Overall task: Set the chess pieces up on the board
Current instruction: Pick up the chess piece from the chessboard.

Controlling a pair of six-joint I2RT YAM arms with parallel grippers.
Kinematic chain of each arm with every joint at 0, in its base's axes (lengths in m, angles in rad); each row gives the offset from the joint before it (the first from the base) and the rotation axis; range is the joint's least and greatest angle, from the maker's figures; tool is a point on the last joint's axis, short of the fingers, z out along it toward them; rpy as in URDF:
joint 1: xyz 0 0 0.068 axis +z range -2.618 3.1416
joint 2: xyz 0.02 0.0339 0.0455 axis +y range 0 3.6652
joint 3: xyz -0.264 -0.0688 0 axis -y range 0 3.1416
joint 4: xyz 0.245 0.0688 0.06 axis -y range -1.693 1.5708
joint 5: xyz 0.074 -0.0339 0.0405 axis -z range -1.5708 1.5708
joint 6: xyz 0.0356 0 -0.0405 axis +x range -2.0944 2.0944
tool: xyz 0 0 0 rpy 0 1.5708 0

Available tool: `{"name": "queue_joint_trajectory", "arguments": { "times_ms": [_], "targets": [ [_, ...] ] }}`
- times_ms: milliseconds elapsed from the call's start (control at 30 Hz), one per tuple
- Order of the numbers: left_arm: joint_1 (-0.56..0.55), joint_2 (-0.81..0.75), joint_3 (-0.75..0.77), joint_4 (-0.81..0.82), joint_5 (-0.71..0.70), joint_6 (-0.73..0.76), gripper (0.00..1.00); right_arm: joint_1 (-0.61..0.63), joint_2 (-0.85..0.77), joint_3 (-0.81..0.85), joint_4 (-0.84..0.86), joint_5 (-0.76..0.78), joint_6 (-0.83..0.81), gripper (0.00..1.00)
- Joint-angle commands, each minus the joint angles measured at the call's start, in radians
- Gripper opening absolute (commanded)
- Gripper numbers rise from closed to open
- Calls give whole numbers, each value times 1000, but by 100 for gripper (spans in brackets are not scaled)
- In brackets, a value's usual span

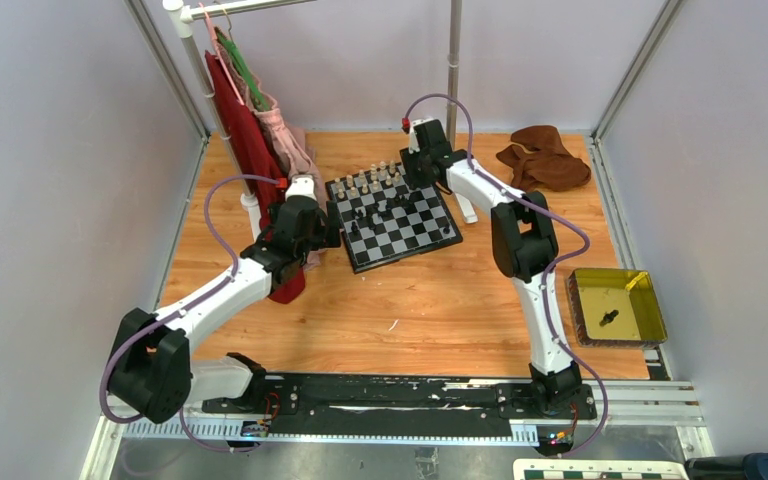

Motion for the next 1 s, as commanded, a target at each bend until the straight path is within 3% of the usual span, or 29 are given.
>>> {"name": "queue_joint_trajectory", "arguments": {
  "times_ms": [0,433,967],
  "targets": [
    [17,18,33,18,-14,16,100,-13,37,38,-1,-9,-14,38],
    [31,31,41,24,-1,27,100,-16,47,35,-2,-17,-8,31],
    [51,11,21,19,17,18,100,-13,4,10,2,-17,-11,0]
  ]
}}
